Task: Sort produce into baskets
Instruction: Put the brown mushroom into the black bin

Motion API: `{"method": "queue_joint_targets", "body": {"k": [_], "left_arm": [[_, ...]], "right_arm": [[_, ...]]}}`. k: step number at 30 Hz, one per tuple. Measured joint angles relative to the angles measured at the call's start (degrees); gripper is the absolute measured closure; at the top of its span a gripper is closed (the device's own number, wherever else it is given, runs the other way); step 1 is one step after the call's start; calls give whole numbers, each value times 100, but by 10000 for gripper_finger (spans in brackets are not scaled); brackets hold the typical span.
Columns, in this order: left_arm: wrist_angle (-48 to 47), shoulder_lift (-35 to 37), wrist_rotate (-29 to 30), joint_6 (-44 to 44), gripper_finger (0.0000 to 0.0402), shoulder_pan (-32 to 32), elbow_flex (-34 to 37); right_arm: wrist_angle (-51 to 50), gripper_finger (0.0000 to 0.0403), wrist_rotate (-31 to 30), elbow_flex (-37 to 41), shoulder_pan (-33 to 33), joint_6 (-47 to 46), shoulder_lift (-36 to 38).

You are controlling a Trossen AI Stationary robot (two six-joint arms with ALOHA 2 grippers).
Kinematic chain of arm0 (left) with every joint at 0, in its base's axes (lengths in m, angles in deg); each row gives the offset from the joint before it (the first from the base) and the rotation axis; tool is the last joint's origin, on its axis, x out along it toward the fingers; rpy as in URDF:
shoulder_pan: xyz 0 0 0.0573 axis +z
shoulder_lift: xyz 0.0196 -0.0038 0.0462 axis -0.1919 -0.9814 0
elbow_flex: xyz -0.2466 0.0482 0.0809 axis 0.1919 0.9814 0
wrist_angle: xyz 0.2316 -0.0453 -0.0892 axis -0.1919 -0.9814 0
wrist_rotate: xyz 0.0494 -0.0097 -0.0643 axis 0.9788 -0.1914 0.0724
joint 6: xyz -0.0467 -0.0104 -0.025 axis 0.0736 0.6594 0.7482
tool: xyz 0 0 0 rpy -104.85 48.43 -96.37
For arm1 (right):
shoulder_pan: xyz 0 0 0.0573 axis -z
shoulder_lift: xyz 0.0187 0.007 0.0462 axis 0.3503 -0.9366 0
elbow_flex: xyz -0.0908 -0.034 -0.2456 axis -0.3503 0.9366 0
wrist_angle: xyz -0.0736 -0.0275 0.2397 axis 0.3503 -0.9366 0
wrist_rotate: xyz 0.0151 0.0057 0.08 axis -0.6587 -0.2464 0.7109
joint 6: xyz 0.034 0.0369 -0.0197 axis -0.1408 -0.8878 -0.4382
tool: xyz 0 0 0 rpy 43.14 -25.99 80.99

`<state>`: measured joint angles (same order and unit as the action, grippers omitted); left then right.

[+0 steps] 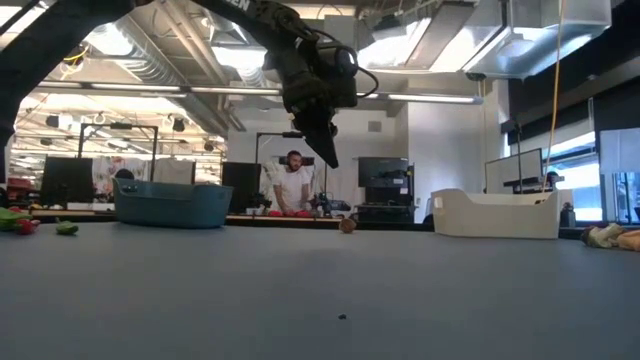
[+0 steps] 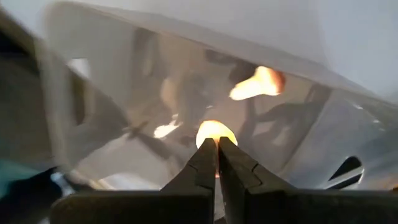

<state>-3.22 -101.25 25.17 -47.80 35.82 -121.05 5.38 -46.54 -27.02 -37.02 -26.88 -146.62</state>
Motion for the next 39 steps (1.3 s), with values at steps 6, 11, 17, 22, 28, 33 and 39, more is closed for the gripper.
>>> {"method": "queue_joint_targets", "body": {"k": [6, 11, 17, 22, 28, 33, 39], "left_arm": [[0, 0, 0, 30, 233, 0, 0], [2, 0, 0, 25, 233, 0, 0], [2, 0, -1, -13, 233, 0, 0], [1, 0, -2, -48, 233, 0, 0], [-293, 0, -497, -46, 233, 147, 0], [-392, 0, -1269, -36, 233, 316, 0], [-221, 89, -1449, -26, 233, 302, 282]], "right_arm": [[-52, 395, 130, 0, -65, -3, -577], [-80, 368, 245, 2, -63, -6, -686], [-73, 290, 259, 2, -1, -3, -460], [-20, 248, 40, 2, 314, 17, 96], [35, 236, -1001, 2, 863, 678, 790], [-363, 237, -1789, 2, 1400, 1578, 990], [-1640, 238, -1993, 2, 2166, 1804, 976]]}}
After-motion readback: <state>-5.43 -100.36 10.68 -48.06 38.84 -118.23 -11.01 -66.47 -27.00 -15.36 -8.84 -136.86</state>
